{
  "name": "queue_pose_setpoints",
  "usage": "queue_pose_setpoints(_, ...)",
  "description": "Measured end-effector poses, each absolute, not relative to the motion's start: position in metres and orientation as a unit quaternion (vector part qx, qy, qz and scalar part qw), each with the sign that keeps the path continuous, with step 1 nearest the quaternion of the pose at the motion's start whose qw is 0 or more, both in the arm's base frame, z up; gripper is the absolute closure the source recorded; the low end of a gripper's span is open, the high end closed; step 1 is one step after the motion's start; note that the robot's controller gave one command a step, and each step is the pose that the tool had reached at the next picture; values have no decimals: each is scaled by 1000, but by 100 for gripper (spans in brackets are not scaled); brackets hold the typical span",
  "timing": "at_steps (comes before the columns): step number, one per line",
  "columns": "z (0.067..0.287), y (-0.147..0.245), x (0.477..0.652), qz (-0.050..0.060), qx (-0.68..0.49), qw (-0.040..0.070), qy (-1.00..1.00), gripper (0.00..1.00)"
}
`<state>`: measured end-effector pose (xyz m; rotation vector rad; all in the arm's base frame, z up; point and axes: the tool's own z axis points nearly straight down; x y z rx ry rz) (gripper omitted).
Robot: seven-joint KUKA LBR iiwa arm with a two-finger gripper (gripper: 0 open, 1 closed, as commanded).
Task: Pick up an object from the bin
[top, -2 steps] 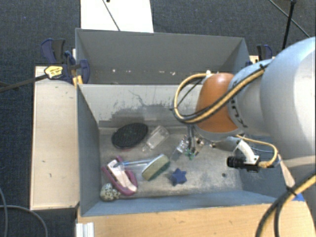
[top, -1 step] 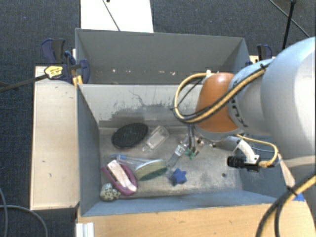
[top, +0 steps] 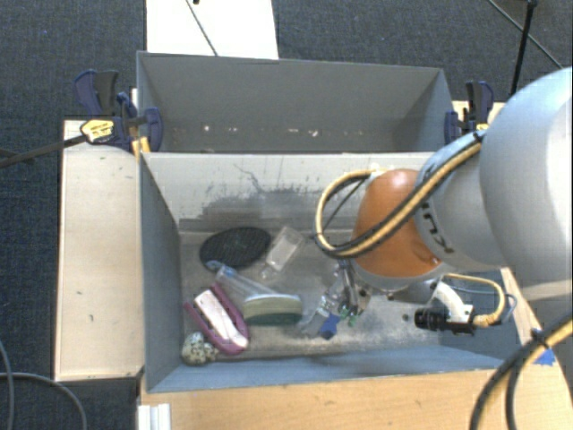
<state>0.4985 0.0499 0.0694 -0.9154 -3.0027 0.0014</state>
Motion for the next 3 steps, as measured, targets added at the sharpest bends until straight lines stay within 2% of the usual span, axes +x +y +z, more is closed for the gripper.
queue_pose_setpoints(1,70,39,478,0,-152,0,-988,0)
queue_pose_setpoints(2,70,39,478,0,-154,0,-988,100)
queue_pose_setpoints(3,229,26,488,0,-70,-5,-998,100)
